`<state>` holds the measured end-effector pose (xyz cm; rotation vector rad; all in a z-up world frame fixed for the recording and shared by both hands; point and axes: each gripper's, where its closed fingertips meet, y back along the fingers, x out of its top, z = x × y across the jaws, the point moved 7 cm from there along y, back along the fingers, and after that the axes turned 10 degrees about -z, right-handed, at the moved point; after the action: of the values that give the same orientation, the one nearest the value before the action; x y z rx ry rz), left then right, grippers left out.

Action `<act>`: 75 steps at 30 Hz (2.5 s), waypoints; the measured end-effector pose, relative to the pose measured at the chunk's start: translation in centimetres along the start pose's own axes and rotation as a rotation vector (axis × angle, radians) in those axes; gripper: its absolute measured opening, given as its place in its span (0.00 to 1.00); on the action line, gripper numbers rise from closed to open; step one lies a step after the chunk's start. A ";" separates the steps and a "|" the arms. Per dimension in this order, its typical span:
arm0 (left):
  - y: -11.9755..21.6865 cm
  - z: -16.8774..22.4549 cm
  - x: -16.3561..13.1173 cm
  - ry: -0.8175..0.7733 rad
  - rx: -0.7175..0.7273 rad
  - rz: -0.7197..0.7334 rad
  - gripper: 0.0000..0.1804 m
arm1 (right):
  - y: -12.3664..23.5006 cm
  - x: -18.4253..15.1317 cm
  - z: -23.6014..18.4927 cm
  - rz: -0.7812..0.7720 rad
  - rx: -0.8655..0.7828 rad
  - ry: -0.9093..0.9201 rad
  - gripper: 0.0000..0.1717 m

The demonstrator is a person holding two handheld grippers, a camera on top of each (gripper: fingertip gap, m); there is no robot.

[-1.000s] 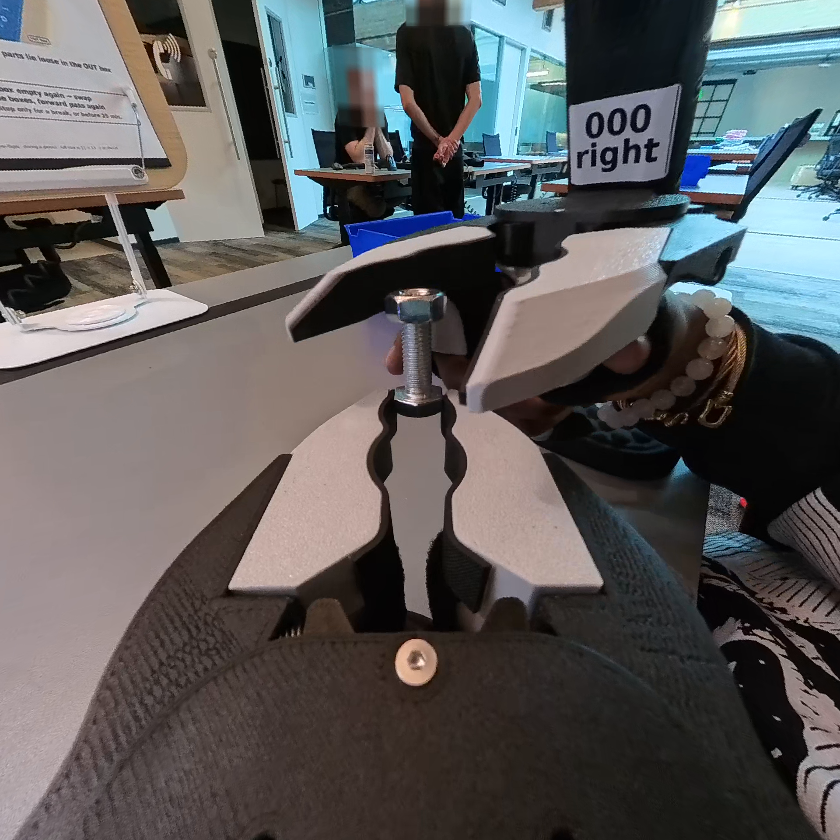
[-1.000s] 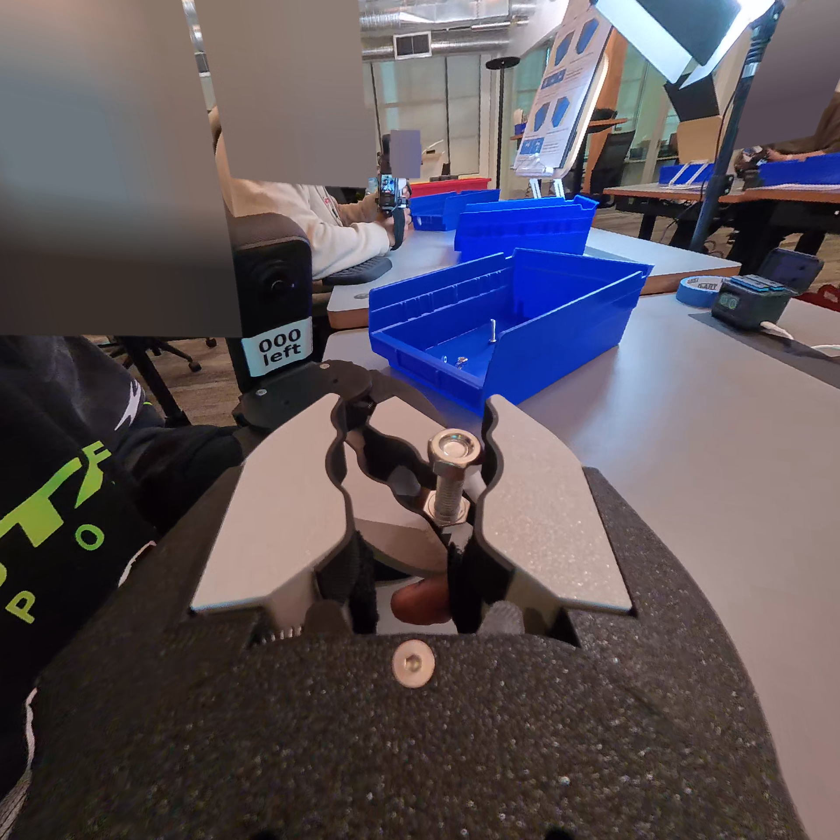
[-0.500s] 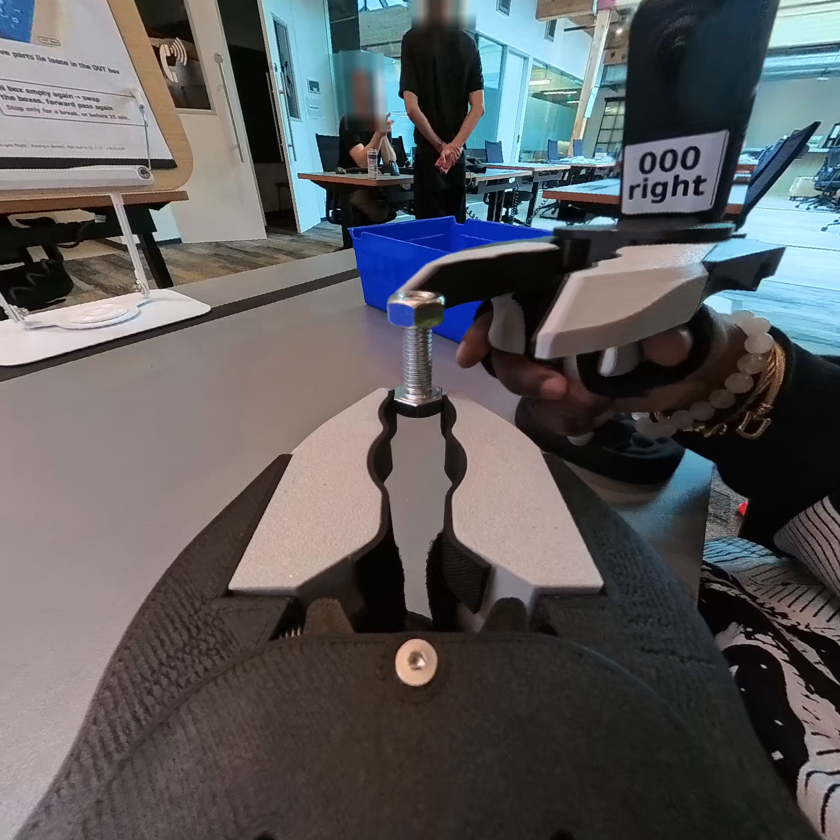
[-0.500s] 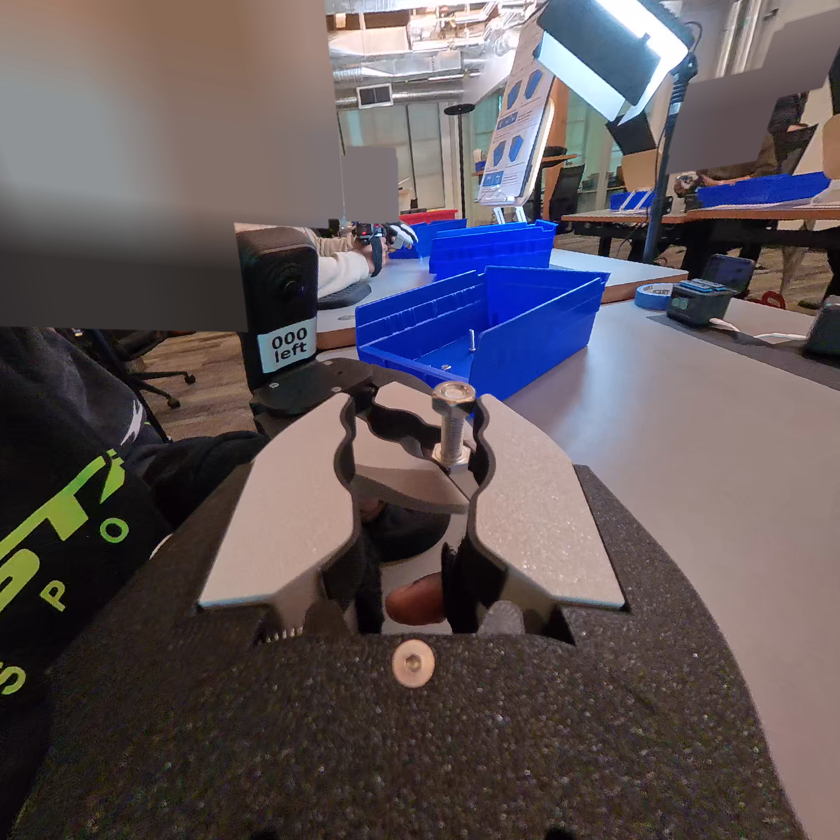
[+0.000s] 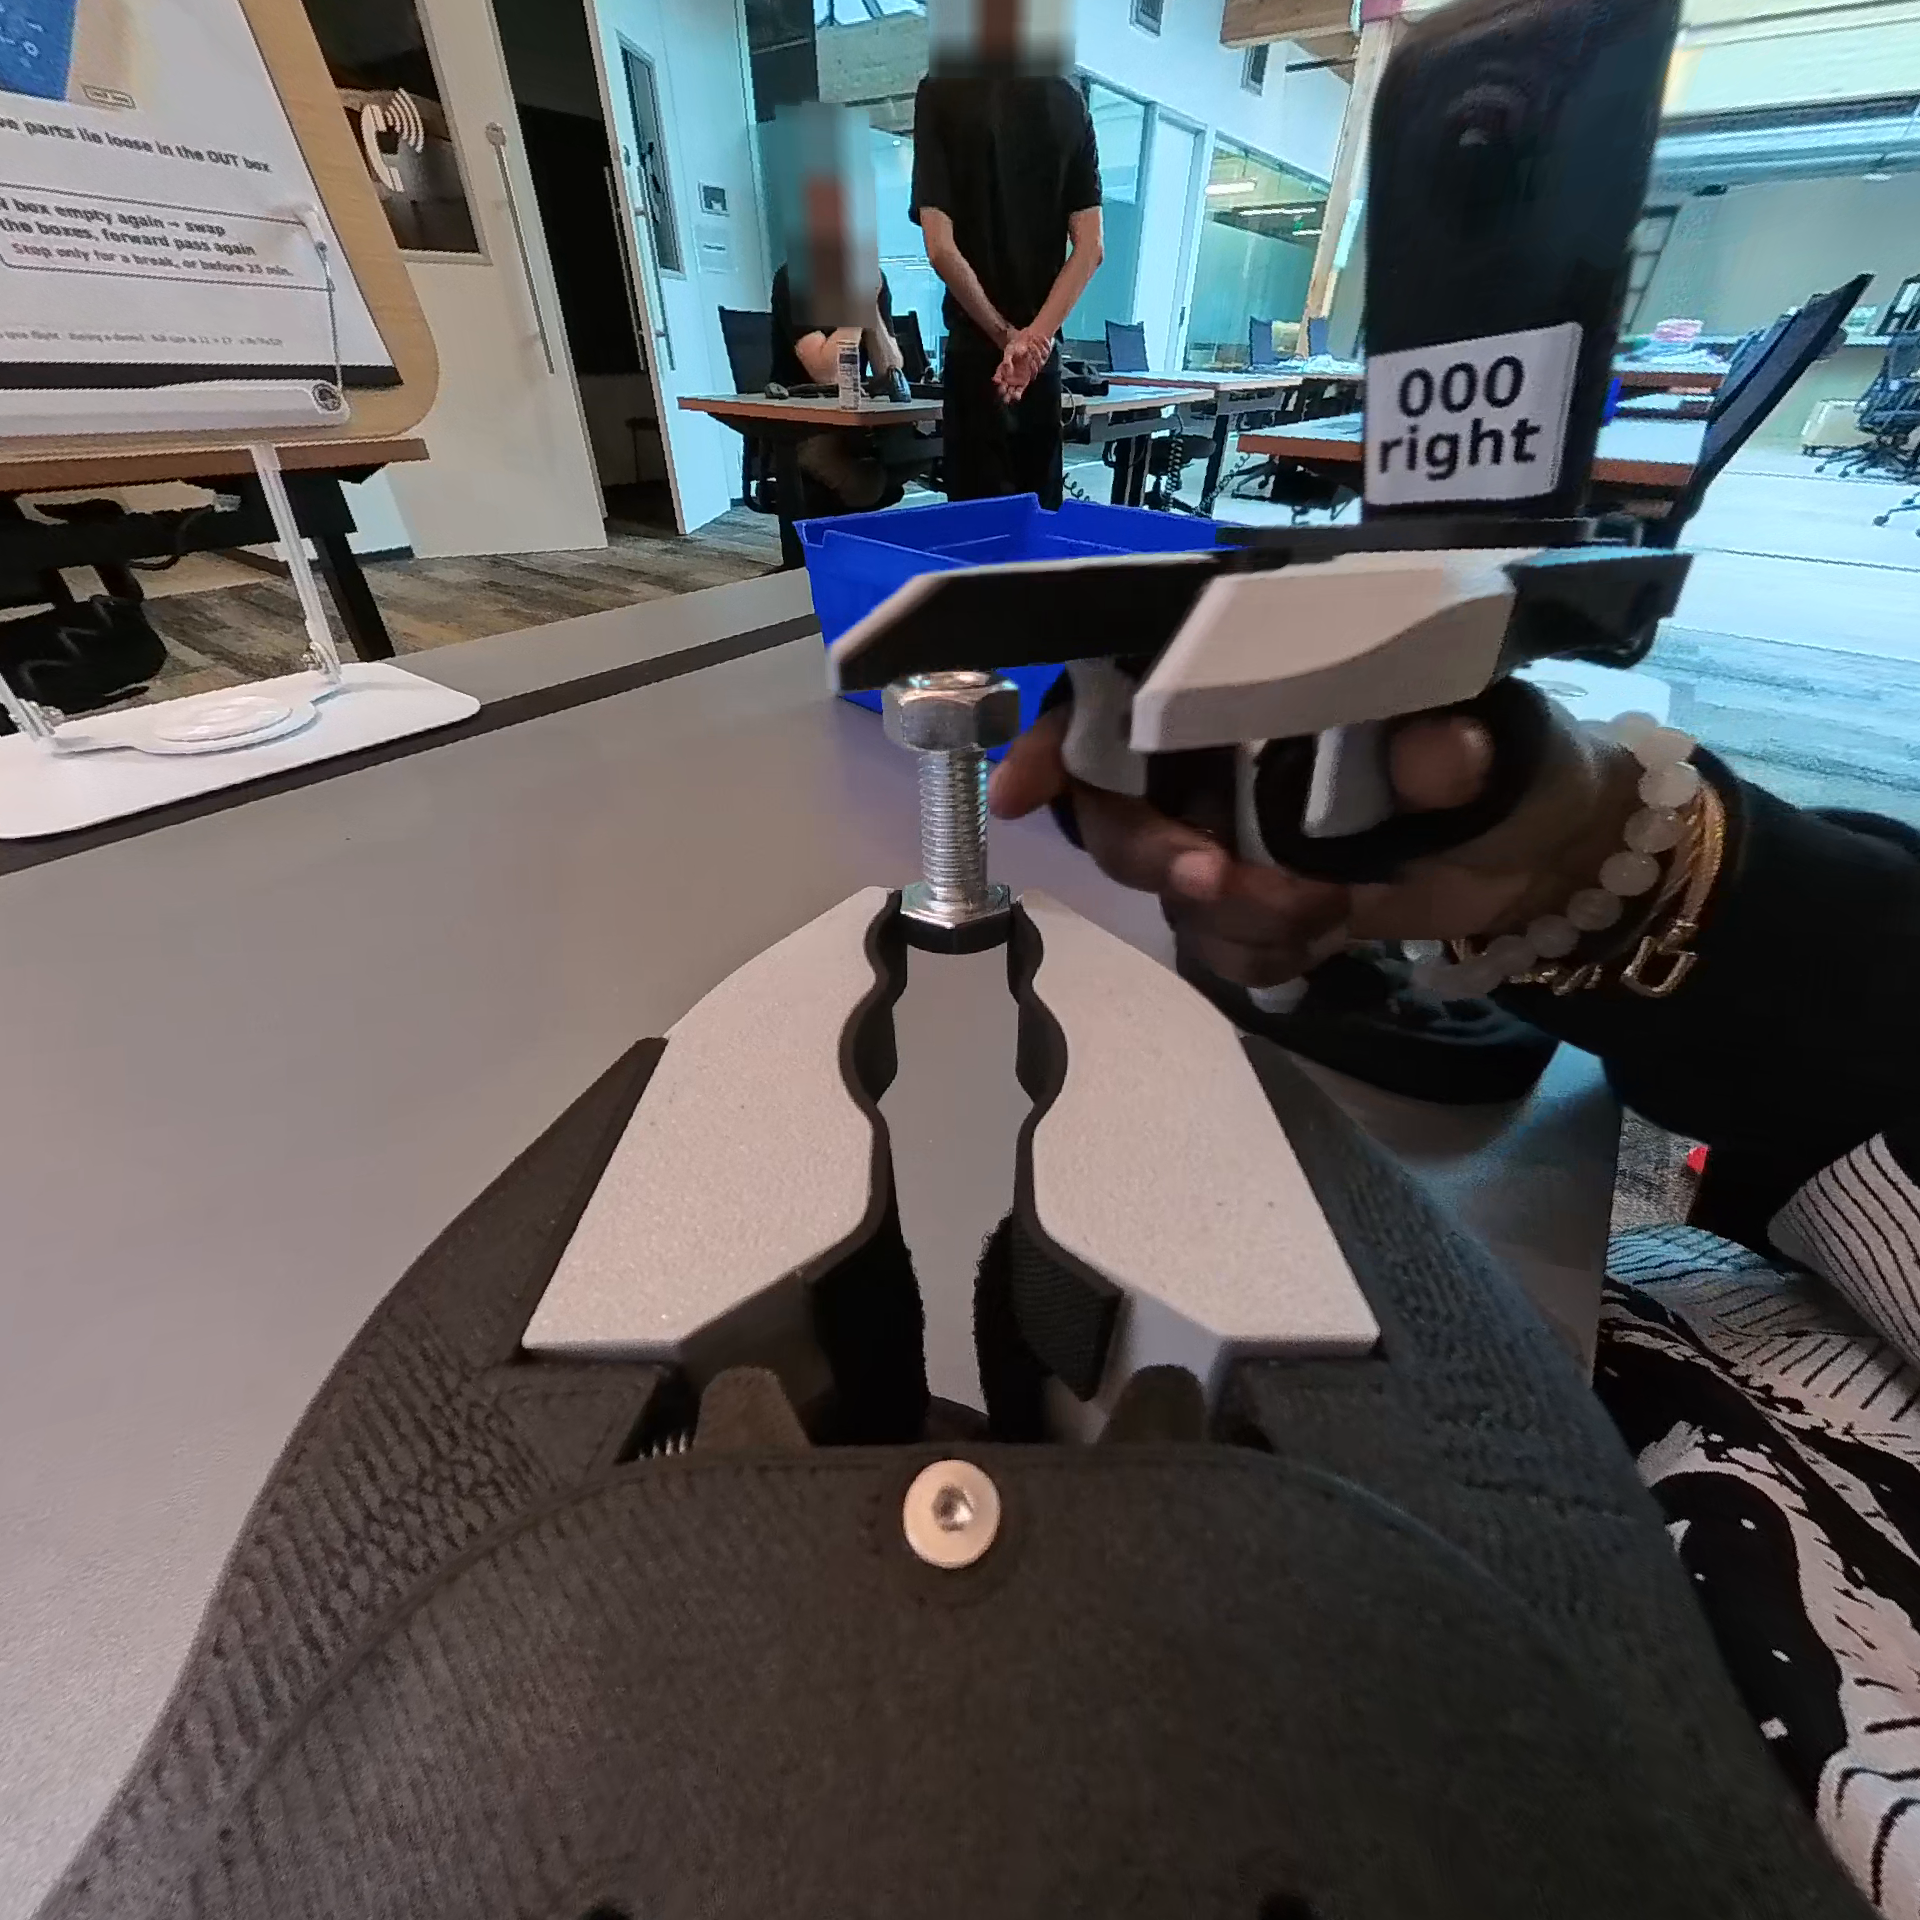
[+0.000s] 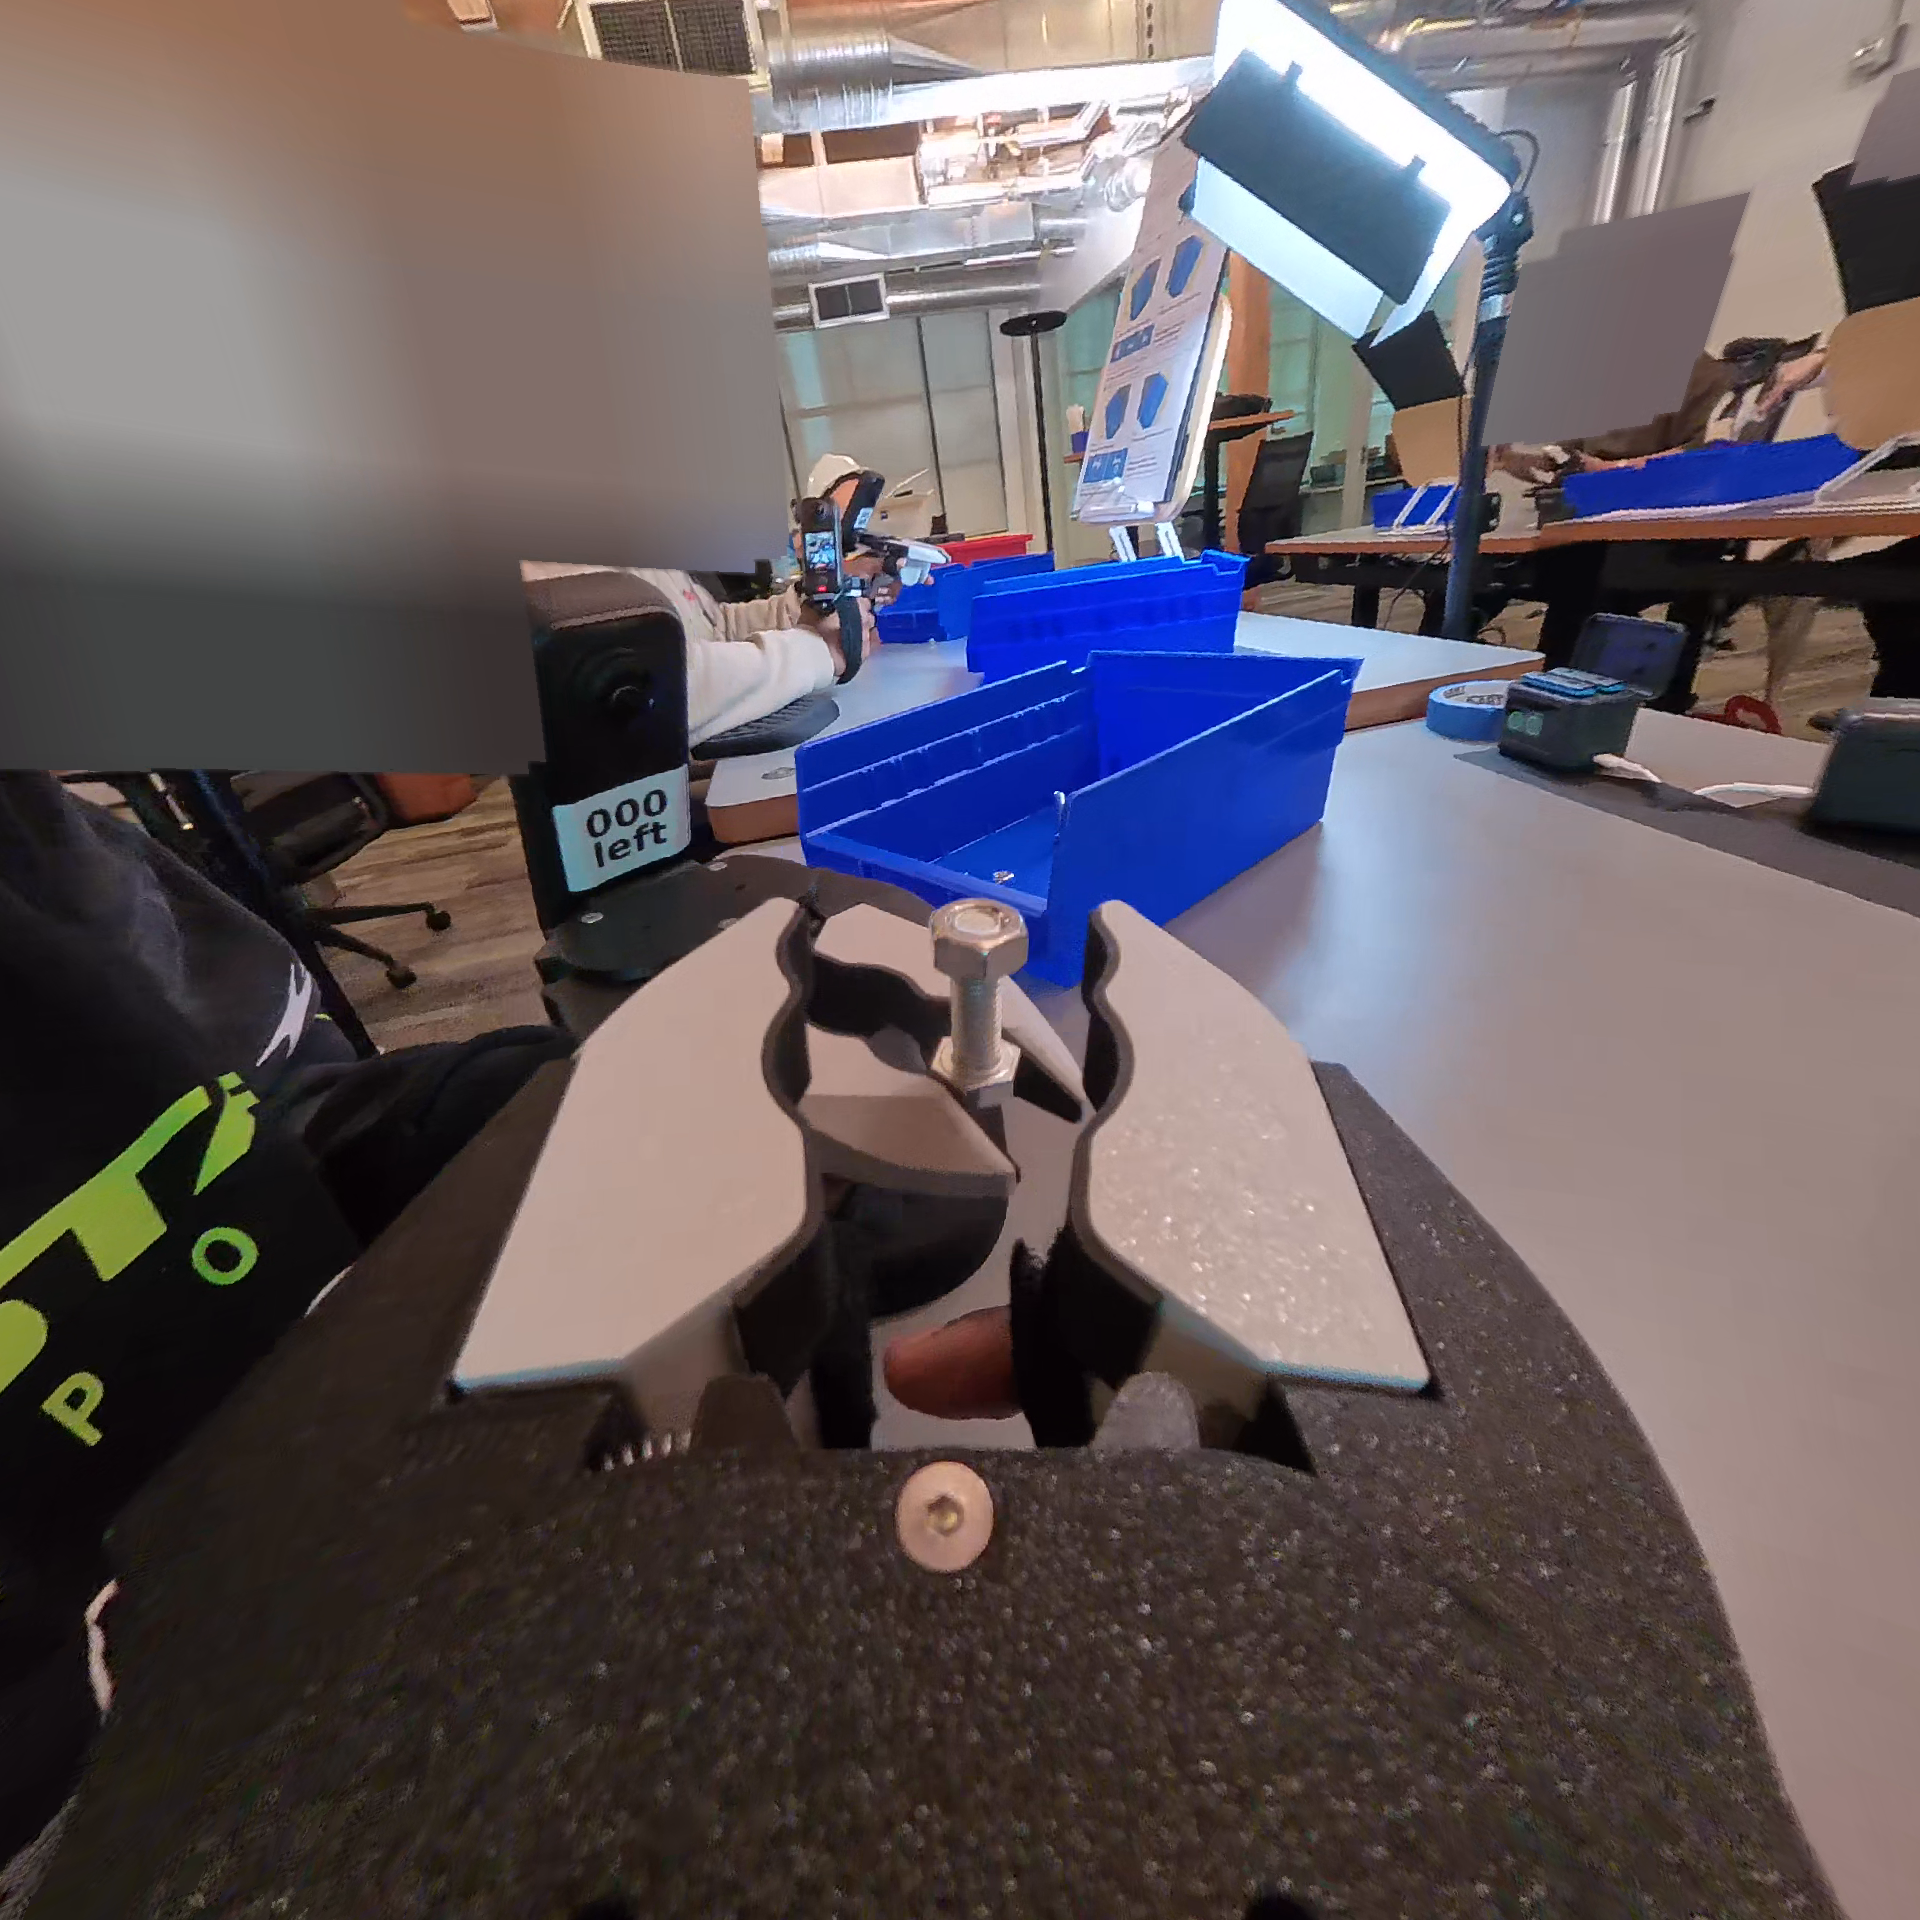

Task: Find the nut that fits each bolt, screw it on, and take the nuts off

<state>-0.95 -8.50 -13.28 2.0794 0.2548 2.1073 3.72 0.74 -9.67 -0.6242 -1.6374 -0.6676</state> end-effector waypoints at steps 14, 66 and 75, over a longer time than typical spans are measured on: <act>0.0 0.1 -0.1 -0.003 -0.003 -0.002 0.10 | -1.9 0.0 -0.5 -0.083 0.047 0.053 0.28; 0.0 -0.2 -0.1 0.016 0.000 0.002 0.10 | 1.8 -0.8 -1.1 -0.001 -0.026 0.026 0.15; -0.1 -0.1 -0.1 0.006 -0.003 0.000 0.10 | -1.5 -0.2 0.3 -0.053 0.021 0.027 0.30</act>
<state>-1.06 -8.45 -13.41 2.0713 0.2528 2.1134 2.49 -0.07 -10.03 -0.5557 -1.6388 -0.6940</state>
